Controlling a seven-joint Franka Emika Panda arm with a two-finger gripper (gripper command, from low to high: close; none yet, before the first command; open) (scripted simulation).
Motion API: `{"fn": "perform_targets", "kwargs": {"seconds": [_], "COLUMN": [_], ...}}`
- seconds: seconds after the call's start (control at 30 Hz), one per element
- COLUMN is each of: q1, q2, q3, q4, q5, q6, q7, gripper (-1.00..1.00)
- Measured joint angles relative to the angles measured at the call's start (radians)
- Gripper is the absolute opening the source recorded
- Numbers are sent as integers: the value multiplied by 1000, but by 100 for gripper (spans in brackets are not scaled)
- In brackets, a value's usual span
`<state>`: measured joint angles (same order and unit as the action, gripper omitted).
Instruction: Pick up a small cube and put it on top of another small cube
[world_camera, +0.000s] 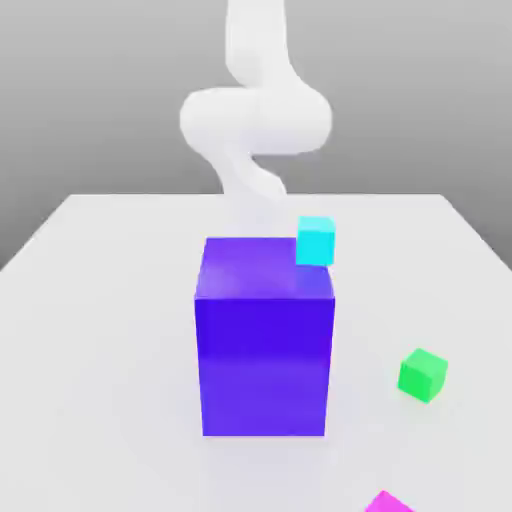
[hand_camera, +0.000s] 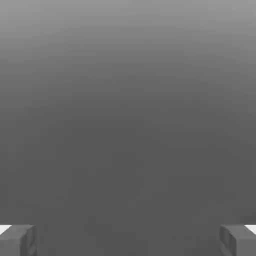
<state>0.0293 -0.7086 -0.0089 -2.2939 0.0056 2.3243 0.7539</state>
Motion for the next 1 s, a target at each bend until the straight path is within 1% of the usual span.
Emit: {"fn": "perform_targets", "kwargs": {"seconds": [0.33, 0.6, 0.8, 1.0], "q1": [98, 151, 179, 201], "q2": [369, 659, 876, 1092], "q3": [-19, -2, 14, 31], "q4": [25, 44, 58, 74], "q5": [34, 51, 35, -16], "q6": [98, 175, 234, 297], "q7": [-194, -340, -429, -490], "gripper": [0, 0, 0, 0]}}
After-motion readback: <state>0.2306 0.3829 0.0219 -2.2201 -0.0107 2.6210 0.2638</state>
